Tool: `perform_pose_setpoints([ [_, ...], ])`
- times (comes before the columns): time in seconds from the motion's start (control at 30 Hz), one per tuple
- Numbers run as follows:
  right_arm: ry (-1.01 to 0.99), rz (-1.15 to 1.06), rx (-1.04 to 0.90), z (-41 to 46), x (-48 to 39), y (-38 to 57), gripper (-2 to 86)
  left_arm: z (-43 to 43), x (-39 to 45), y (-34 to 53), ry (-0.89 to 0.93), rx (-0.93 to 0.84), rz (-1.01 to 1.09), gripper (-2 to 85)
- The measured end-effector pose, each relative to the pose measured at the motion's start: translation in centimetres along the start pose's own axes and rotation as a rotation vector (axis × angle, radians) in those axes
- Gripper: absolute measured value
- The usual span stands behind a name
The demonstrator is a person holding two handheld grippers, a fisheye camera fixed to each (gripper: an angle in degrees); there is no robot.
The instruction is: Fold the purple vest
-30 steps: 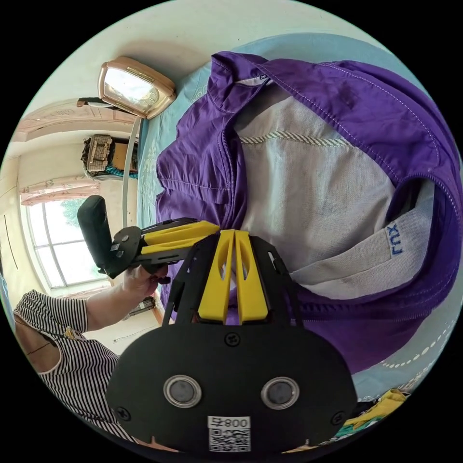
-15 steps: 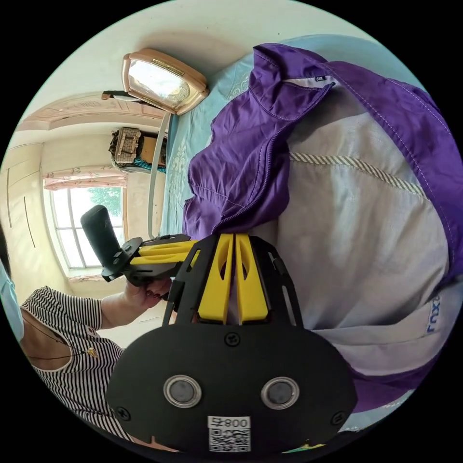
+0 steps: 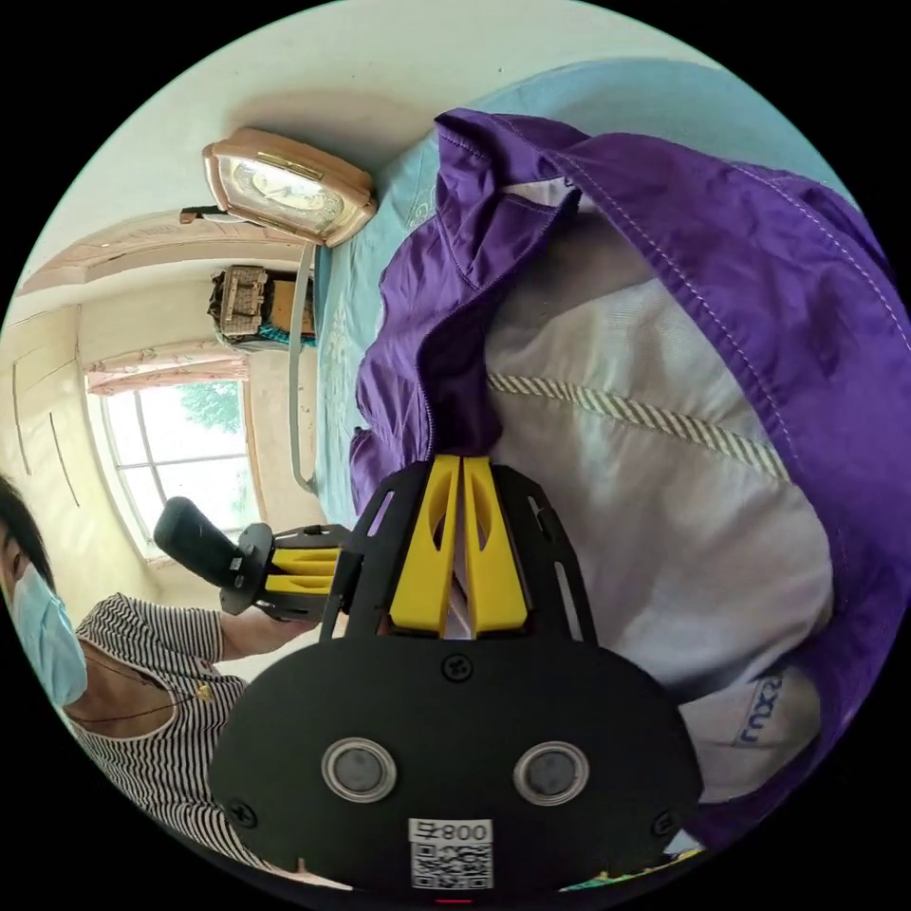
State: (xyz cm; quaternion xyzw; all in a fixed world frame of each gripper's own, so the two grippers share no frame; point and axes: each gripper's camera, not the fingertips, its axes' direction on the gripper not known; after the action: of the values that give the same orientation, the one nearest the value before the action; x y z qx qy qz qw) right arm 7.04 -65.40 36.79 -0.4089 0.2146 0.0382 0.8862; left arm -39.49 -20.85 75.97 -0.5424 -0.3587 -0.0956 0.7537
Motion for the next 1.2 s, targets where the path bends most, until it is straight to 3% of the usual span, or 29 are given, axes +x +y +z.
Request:
perform_pose_setpoints([
  [0.17, -0.177, 0.04, -0.061, 0.6, 2.4, -1.7, 0.3, -0.5, 1.1, 0.8, -0.053, 0.043, 0.058, 2.1],
  [0.27, -0.071, 0.049, -0.047, -0.6, 2.5, -1.4, 0.3, -0.7, 1.8, 1.4, -0.065, 0.071, 0.094, 2.0],
  [0.53, 0.103, 0.086, 0.129, -4.3, 1.4, 1.5, 0.8, 3.7, 2.6, 0.5, -0.12, -0.119, 0.116, 2.4],
  [0.63, 0.006, 0.05, 0.224, -5.5, 0.9, 3.2, 2.2, 4.1, 2.6, 0.6, -0.118, -0.129, 0.125, 2.5],
  [0.83, 0.043, -0.011, 0.085, -1.0, -0.4, 1.5, 7.8, 4.3, 2.6, 1.2, -0.124, -0.141, 0.128, 2.7],
  [1.03, -0.138, -0.077, 0.099, -0.1, -0.4, 0.6, 4.8, 3.1, 2.4, 1.9, -0.167, -0.063, 0.13, 2.9],
  [1.2, -0.223, 0.035, 0.112, -0.5, 3.3, 1.6, 4.1, 2.1, 0.3, 2.7, -0.03, -0.01, 0.071, 2.8],
])
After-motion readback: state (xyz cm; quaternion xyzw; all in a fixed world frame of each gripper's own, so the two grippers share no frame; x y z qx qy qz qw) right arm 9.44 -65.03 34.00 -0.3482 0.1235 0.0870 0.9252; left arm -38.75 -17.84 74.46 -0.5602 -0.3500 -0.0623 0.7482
